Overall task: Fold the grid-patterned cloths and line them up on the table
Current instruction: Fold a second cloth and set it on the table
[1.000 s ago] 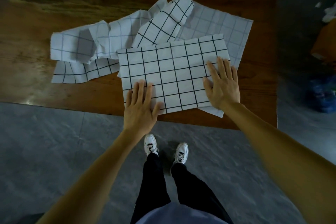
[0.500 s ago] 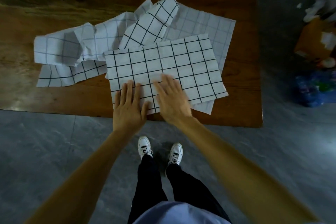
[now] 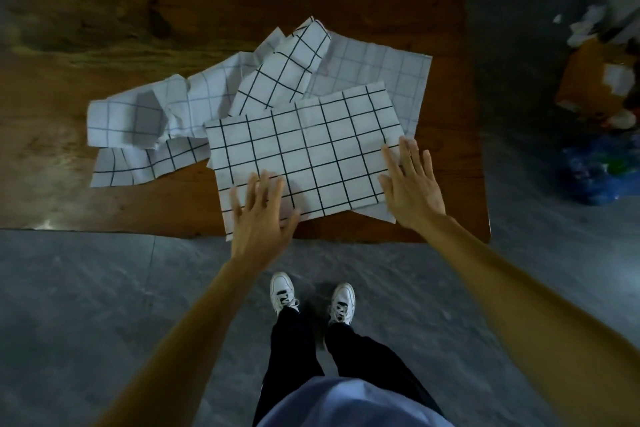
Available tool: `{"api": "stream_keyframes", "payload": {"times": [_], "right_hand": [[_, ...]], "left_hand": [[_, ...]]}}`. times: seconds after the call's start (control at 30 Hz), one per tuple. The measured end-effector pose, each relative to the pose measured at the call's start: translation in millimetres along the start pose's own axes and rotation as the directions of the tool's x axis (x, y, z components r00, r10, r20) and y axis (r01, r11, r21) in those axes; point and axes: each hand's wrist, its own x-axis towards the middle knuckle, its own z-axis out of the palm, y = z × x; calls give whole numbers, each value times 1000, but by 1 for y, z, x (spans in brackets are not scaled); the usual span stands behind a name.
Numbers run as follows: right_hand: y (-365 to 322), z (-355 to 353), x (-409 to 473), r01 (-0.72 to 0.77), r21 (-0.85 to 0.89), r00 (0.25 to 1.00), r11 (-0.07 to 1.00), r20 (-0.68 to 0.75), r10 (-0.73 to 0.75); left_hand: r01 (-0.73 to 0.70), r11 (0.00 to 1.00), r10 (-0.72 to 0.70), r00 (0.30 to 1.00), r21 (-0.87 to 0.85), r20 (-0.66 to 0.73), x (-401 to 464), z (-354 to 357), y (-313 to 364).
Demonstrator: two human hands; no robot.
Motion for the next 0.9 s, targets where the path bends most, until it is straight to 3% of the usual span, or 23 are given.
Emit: {"api": "stream_keyframes", "payload": {"times": [0.1, 0.2, 0.27, 0.47, 0.9], "right_hand": [[-16, -12, -9, 87, 73, 992, 994, -97, -80], [-36, -17, -21, 213, 243, 975, 946, -116, -190], [-41, -12, -27, 264, 250, 963, 932, -120, -241], [-40, 2, -32, 247, 297, 968, 922, -117, -222], [-40, -3, -37, 250, 247, 968, 936, -46, -246]], "left_hand": [[-206, 978, 206, 978, 13, -13, 1, -1, 29], [-223, 975, 224, 974, 19, -42, -2, 5, 38], [-235, 972, 235, 968, 9, -85, -5, 7, 35], [-346, 937, 348, 907, 51, -235, -4, 11, 34], [-307, 945, 314, 948, 113, -50, -4, -4, 45]]}}
